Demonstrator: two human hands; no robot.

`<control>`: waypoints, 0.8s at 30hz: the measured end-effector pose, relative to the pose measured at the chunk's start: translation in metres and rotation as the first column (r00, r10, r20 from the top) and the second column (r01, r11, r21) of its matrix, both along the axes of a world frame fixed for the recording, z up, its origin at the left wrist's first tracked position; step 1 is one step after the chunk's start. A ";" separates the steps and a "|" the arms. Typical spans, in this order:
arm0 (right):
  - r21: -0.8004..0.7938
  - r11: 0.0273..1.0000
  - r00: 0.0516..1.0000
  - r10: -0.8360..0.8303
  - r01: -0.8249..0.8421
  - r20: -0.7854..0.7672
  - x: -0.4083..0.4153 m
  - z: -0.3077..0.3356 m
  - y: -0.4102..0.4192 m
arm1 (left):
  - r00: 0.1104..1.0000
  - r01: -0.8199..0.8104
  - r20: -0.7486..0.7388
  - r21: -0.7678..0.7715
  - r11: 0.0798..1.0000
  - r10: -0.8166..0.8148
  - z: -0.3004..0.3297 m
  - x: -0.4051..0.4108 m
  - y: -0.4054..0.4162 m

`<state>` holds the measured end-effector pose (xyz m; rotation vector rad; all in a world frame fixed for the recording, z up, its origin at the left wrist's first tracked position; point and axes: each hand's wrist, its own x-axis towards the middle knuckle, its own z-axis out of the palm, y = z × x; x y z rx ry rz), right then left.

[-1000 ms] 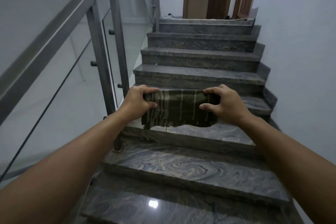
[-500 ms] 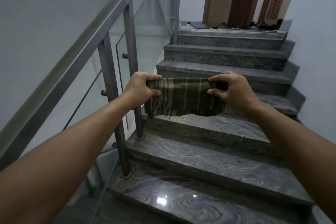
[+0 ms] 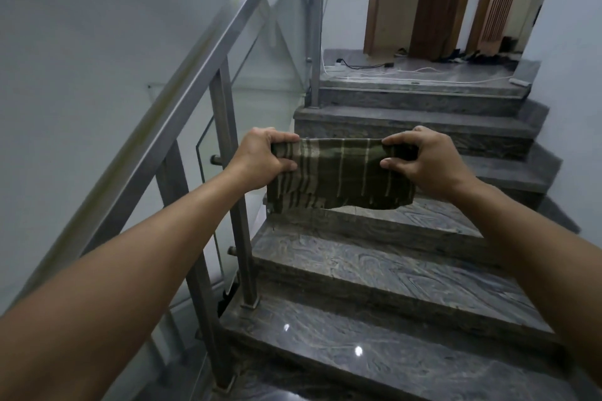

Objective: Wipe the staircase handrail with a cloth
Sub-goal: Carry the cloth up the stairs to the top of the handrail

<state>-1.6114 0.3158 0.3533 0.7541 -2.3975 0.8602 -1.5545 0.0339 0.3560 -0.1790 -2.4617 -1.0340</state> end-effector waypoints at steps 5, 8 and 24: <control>-0.033 0.999 1.000 0.026 -0.026 0.000 -0.068 0.038 0.006 | 1.000 -0.030 0.002 -0.040 0.999 0.030 0.041 -0.062 0.011; -0.018 0.999 0.999 0.052 -0.052 0.009 -0.110 0.071 0.010 | 0.998 -0.062 0.006 -0.050 0.997 0.062 0.073 -0.097 0.017; -0.011 0.989 0.987 0.148 -0.149 -0.063 -0.297 0.237 -0.055 | 0.980 -0.178 -0.101 -0.065 0.982 0.171 0.240 -0.251 -0.035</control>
